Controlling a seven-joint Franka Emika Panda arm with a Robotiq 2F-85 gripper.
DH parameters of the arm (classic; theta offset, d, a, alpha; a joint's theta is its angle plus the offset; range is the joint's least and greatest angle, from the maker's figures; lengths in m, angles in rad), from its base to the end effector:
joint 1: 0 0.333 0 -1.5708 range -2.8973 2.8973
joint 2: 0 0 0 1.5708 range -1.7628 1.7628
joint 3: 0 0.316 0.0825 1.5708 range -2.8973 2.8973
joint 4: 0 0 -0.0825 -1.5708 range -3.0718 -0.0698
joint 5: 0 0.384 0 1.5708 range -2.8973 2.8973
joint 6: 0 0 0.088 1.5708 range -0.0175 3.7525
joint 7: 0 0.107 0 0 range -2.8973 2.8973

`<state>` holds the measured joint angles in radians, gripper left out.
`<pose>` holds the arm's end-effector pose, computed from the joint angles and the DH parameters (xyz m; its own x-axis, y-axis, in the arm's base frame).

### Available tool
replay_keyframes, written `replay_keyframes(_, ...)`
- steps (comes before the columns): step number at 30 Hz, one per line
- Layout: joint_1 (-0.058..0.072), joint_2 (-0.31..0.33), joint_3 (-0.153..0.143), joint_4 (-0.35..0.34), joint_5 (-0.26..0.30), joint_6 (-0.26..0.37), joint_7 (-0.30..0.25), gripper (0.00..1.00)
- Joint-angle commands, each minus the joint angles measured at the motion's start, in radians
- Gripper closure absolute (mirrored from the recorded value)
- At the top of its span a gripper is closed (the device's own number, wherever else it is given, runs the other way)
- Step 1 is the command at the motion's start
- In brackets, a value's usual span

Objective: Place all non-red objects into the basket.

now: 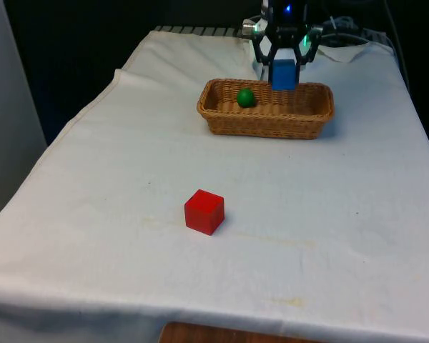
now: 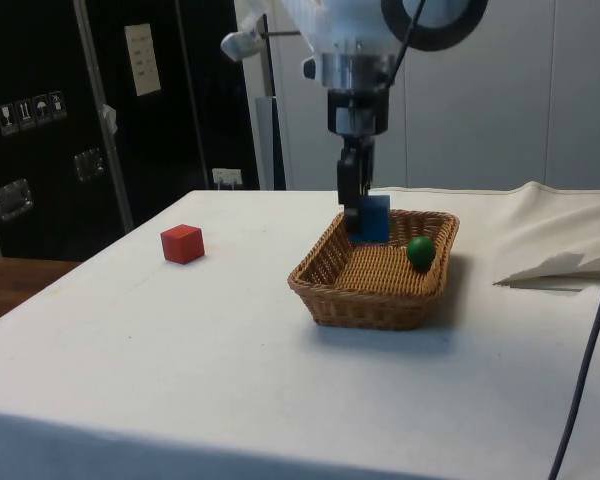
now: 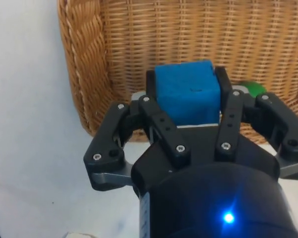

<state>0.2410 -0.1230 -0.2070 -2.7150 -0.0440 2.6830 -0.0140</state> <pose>0.4109 0.0175 0.2728 0.9923 0.0865 0.0888 0.0869 -0.9962 -0.0011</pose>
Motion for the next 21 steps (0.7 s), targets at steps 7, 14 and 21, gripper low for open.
replay_keyframes(7, -0.001, 0.066, 0.004, -0.019, -0.005, 0.100, 0.029, 1.00)
replay_keyframes(14, 0.000, 0.111, 0.003, -0.018, 0.001, 0.132, 0.027, 1.00)
replay_keyframes(21, 0.004, 0.136, 0.008, -0.017, 0.008, 0.153, 0.033, 0.97)
